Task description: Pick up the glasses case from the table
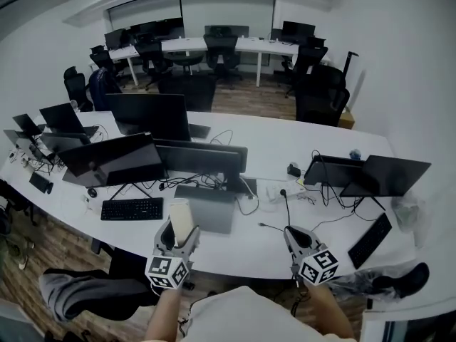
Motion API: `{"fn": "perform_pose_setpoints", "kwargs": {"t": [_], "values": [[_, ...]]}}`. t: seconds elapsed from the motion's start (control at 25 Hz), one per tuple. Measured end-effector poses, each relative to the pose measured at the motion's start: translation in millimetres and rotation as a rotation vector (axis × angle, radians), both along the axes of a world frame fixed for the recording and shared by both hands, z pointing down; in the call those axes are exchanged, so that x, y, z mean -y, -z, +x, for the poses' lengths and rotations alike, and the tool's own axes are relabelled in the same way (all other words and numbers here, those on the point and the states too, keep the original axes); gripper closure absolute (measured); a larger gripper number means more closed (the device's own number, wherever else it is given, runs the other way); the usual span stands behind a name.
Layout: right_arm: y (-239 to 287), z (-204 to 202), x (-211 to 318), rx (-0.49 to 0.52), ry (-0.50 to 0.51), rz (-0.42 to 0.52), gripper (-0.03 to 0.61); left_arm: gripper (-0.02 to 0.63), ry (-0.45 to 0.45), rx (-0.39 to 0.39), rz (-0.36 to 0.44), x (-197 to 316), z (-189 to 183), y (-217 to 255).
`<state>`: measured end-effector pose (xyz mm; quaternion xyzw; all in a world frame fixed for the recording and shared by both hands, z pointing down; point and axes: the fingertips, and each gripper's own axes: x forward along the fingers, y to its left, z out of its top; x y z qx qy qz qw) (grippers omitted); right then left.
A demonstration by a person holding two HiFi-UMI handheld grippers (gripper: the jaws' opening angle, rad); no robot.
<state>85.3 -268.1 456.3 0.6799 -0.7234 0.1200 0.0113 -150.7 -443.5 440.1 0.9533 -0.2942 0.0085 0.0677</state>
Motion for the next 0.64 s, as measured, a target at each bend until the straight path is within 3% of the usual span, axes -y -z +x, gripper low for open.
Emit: {"fn": "perform_pose_setpoints", "kwargs": {"t": [0.64], "values": [[0, 14, 3, 0.008, -0.032, 0.001, 0.581, 0.298, 0.002, -0.013, 0.011, 14, 12, 8]]}}
